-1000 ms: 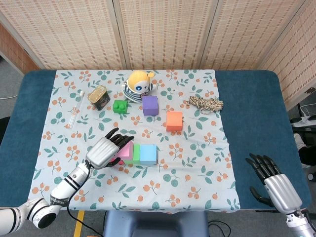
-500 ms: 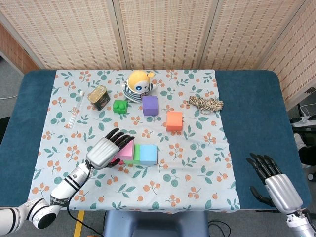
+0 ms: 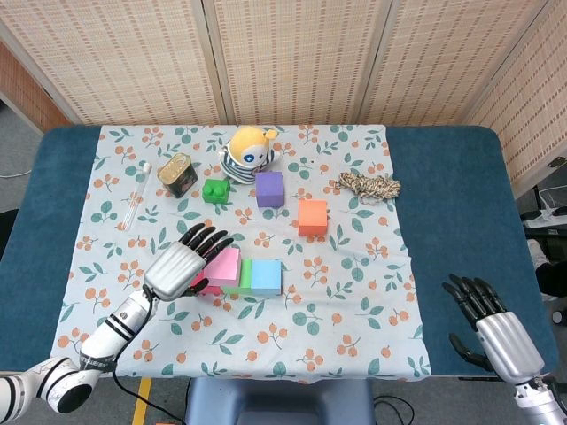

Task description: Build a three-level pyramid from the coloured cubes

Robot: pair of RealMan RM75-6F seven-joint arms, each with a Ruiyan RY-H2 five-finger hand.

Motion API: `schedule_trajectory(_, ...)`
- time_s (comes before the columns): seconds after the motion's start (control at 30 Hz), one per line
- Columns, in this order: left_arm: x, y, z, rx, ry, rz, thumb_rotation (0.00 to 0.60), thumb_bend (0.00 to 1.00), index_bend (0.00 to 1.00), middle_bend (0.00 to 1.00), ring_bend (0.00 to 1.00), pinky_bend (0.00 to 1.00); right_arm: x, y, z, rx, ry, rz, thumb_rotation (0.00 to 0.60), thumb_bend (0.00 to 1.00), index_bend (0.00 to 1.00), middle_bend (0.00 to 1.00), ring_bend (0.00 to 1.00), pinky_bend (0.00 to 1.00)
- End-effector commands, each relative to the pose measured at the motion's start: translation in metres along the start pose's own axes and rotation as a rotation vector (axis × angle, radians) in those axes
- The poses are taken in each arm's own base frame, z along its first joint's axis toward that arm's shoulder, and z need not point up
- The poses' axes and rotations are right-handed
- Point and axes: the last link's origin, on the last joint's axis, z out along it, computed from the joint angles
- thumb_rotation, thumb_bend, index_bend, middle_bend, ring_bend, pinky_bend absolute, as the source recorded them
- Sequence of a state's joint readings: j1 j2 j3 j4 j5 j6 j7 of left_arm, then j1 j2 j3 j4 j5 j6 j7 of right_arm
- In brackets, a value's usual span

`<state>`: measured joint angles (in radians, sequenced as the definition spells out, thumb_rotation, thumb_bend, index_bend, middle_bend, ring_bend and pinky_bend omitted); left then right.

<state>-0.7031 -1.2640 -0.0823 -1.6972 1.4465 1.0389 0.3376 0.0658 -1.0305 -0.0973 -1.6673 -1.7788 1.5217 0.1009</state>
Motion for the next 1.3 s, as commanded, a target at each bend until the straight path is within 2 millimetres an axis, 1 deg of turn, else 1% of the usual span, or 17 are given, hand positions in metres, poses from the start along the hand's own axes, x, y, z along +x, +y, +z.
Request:
schedule_trajectory(0.03, 0.007, -0.015, -0.019, 0.051, 0.025, 0.008, 0.6, 0.33, 0.0, 0.04, 0.03, 0.1, 0.001, 0.001, 0.0, -0.002, 0.007, -0.001, 0.6, 0.32, 0.0, 0.0, 0.0, 0.0)
schedule_trajectory(0.13, 0.006, -0.036, -0.052, 0.131, 0.058, -0.026, 0.6, 0.32, 0.0, 0.04, 0.01, 0.1, 0.002, 0.003, 0.001, -0.011, 0.022, -0.009, 0.6, 0.32, 0.0, 0.0, 0.0, 0.0)
schedule_trajectory(0.17, 0.002, -0.045, -0.068, 0.168, 0.07, -0.051, 0.6, 0.32, 0.0, 0.04, 0.0, 0.09, 0.002, 0.003, 0.002, -0.016, 0.026, -0.017, 0.6, 0.32, 0.0, 0.0, 0.0, 0.0)
schedule_trajectory(0.3, -0.016, -0.07, -0.119, 0.284, 0.114, -0.101, 0.6, 0.32, 0.0, 0.04, 0.0, 0.08, -0.001, 0.001, 0.011, -0.025, 0.027, -0.03, 0.6, 0.32, 0.0, 0.0, 0.0, 0.0)
schedule_trajectory(0.33, -0.021, -0.076, -0.133, 0.32, 0.127, -0.104, 0.6, 0.32, 0.0, 0.04, 0.0, 0.08, -0.001, 0.0, 0.017, -0.026, 0.032, -0.039, 0.6, 0.32, 0.0, 0.0, 0.0, 0.0)
schedule_trajectory(0.4, -0.03, -0.083, -0.15, 0.371, 0.134, -0.11, 0.6, 0.32, 0.0, 0.04, 0.0, 0.08, 0.002, -0.002, 0.03, -0.028, 0.045, -0.068, 0.6, 0.32, 0.0, 0.0, 0.0, 0.0)
schedule_trajectory(0.43, -0.033, -0.086, -0.156, 0.395, 0.133, -0.113, 0.6, 0.32, 0.0, 0.04, 0.0, 0.08, 0.004, -0.003, 0.039, -0.031, 0.046, -0.087, 0.6, 0.32, 0.0, 0.0, 0.0, 0.0)
schedule_trajectory(0.47, -0.038, -0.089, -0.163, 0.422, 0.123, -0.116, 0.6, 0.32, 0.0, 0.04, 0.0, 0.08, 0.006, -0.006, 0.052, -0.034, 0.04, -0.117, 0.6, 0.32, 0.0, 0.0, 0.0, 0.0)
schedule_trajectory(0.53, -0.043, -0.093, -0.17, 0.451, 0.11, -0.119, 0.6, 0.32, 0.0, 0.04, 0.0, 0.07, 0.01, -0.009, 0.076, -0.04, 0.017, -0.157, 0.6, 0.32, 0.0, 0.0, 0.0, 0.0)
schedule_trajectory(0.7, -0.05, -0.101, -0.175, 0.492, 0.108, -0.09, 0.6, 0.32, 0.0, 0.02, 0.0, 0.06, 0.019, -0.023, 0.157, -0.074, -0.074, -0.231, 0.6, 0.32, 0.0, 0.0, 0.0, 0.0)
schedule_trajectory(0.73, -0.049, -0.103, -0.175, 0.495, 0.115, -0.082, 0.6, 0.32, 0.0, 0.02, 0.0, 0.06, 0.019, -0.028, 0.175, -0.078, -0.092, -0.234, 0.6, 0.32, 0.0, 0.0, 0.0, 0.0)
schedule_trajectory(0.8, -0.047, -0.105, -0.176, 0.498, 0.129, -0.083, 0.6, 0.32, 0.0, 0.02, 0.0, 0.06, 0.019, -0.039, 0.2, -0.08, -0.114, -0.235, 0.6, 0.32, 0.0, 0.0, 0.0, 0.0)
schedule_trajectory(0.87, -0.047, -0.106, -0.176, 0.497, 0.134, -0.098, 0.6, 0.32, 0.0, 0.02, 0.0, 0.06, 0.015, -0.054, 0.226, -0.077, -0.142, -0.231, 0.6, 0.32, 0.0, 0.0, 0.0, 0.0)
schedule_trajectory(0.97, -0.047, -0.109, -0.176, 0.5, 0.133, -0.105, 0.6, 0.32, 0.0, 0.02, 0.0, 0.06, 0.005, -0.078, 0.257, -0.074, -0.176, -0.252, 0.6, 0.32, 0.0, 0.0, 0.0, 0.0)
schedule_trajectory(1.07, -0.047, -0.113, -0.174, 0.506, 0.134, -0.109, 0.6, 0.32, 0.0, 0.02, 0.0, 0.06, -0.007, -0.101, 0.282, -0.085, -0.217, -0.26, 0.6, 0.3, 0.0, 0.0, 0.0, 0.0)
schedule_trajectory(1.17, -0.046, -0.116, -0.174, 0.513, 0.137, -0.107, 0.6, 0.32, 0.0, 0.02, 0.0, 0.06, -0.02, -0.121, 0.3, -0.107, -0.263, -0.25, 0.6, 0.27, 0.0, 0.0, 0.0, 0.0)
schedule_trajectory(1.3, -0.046, -0.118, -0.175, 0.517, 0.139, -0.11, 0.6, 0.32, 0.0, 0.02, 0.0, 0.06, -0.036, -0.136, 0.319, -0.144, -0.297, -0.25, 0.6, 0.25, 0.0, 0.0, 0.0, 0.0)
